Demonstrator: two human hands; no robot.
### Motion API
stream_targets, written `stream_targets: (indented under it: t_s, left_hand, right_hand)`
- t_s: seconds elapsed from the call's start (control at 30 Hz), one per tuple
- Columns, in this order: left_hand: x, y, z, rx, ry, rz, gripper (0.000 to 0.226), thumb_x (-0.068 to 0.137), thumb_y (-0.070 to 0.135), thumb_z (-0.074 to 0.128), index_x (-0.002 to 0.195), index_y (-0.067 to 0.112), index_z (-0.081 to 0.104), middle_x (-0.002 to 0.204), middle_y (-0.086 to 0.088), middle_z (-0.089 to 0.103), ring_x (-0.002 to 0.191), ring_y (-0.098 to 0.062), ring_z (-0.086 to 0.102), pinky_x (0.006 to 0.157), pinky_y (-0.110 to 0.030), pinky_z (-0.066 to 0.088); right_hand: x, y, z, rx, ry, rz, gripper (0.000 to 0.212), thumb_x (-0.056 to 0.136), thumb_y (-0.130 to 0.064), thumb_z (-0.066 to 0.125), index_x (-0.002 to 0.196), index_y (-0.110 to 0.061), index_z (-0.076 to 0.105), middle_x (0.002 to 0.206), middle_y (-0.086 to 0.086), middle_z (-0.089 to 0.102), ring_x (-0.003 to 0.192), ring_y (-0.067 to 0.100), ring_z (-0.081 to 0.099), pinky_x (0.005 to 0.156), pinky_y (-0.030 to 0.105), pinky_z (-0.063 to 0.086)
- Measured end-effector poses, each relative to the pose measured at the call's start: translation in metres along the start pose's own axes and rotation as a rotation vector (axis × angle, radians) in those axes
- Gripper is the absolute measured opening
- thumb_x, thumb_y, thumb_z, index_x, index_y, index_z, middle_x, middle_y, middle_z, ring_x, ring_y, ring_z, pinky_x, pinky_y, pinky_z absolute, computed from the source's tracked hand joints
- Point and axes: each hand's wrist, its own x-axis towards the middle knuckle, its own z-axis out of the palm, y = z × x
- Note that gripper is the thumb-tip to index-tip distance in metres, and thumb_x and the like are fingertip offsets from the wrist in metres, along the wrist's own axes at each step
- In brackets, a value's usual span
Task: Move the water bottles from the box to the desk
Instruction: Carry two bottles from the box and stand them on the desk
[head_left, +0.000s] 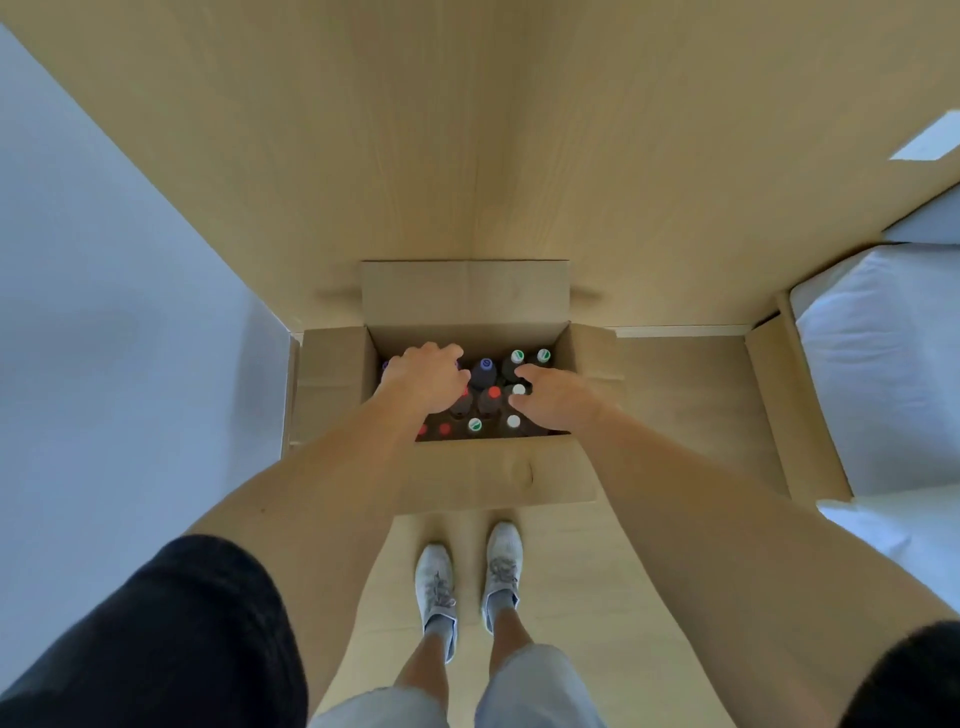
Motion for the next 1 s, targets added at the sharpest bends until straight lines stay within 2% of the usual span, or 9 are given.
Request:
stream_targets:
  t_s: [0.17,0.33,0.53,0.7,0.77,0.93,1.0]
  left_hand:
    - [0.064,-0.012,0.043,-0.053,-0.022,-0.030,0.051,0.103,0.044,0.040,0.150,0.024,0.037,0.141,-0.011,0.049,0.126,-0.038,0.050,0.100,-0.053,0.046]
    - [0.143,-0.023,0.113,-0.054,-0.072,-0.077,0.049,0.105,0.042,0.039,0.149,0.021,0.037,0.143,-0.011,0.047,0.129,-0.037,0.048,0.096,-0.051,0.044]
    - [0.239,-0.046,0.201,-0.103,-0.094,-0.105,0.060,0.103,0.042,0.046,0.156,0.023,0.026,0.147,-0.012,0.044,0.131,-0.037,0.047,0.100,-0.050,0.044]
    - [0.295,-0.061,0.256,-0.124,-0.061,-0.086,0.064,0.098,0.038,0.057,0.153,0.022,0.028,0.142,-0.011,0.047,0.129,-0.036,0.049,0.098,-0.050,0.048]
    - [0.313,-0.067,0.273,-0.125,-0.060,-0.075,0.068,0.096,0.036,0.062,0.153,0.023,0.028,0.143,-0.010,0.047,0.130,-0.035,0.049,0.099,-0.050,0.048]
    - [0.346,-0.083,0.309,-0.150,-0.028,-0.049,0.076,0.085,0.031,0.075,0.150,0.025,0.035,0.142,-0.004,0.050,0.129,-0.031,0.051,0.099,-0.046,0.049]
    - [0.358,-0.089,0.318,-0.188,0.000,-0.034,0.076,0.080,0.029,0.080,0.146,0.026,0.041,0.139,-0.004,0.054,0.127,-0.030,0.054,0.100,-0.046,0.048]
  right_hand:
    - [0.075,0.026,0.028,0.010,-0.004,-0.010,0.047,0.102,-0.036,0.045,0.146,-0.018,0.042,0.140,0.014,0.055,0.127,0.037,0.050,0.100,0.042,0.042]
    - [0.166,0.055,0.078,0.018,-0.019,-0.041,0.042,0.105,-0.028,0.043,0.144,-0.016,0.043,0.137,0.015,0.056,0.125,0.035,0.051,0.095,0.041,0.044]
    - [0.275,0.089,0.143,-0.029,-0.039,-0.063,0.041,0.105,-0.027,0.042,0.145,-0.016,0.042,0.139,0.014,0.054,0.126,0.035,0.051,0.097,0.044,0.046]
    - [0.343,0.103,0.182,-0.112,-0.009,-0.081,0.041,0.104,-0.027,0.046,0.144,-0.018,0.043,0.139,0.010,0.054,0.127,0.033,0.051,0.103,0.045,0.043]
    - [0.364,0.105,0.196,-0.169,0.013,-0.104,0.039,0.102,-0.029,0.050,0.140,-0.019,0.046,0.134,0.008,0.056,0.125,0.031,0.053,0.104,0.044,0.039]
    - [0.405,0.109,0.224,-0.338,-0.026,-0.140,0.048,0.094,-0.031,0.062,0.139,-0.023,0.045,0.131,0.004,0.060,0.129,0.026,0.052,0.120,0.044,0.022]
    - [0.418,0.111,0.227,-0.384,-0.035,-0.144,0.045,0.092,-0.028,0.064,0.134,-0.026,0.048,0.126,0.003,0.063,0.125,0.025,0.055,0.120,0.044,0.022]
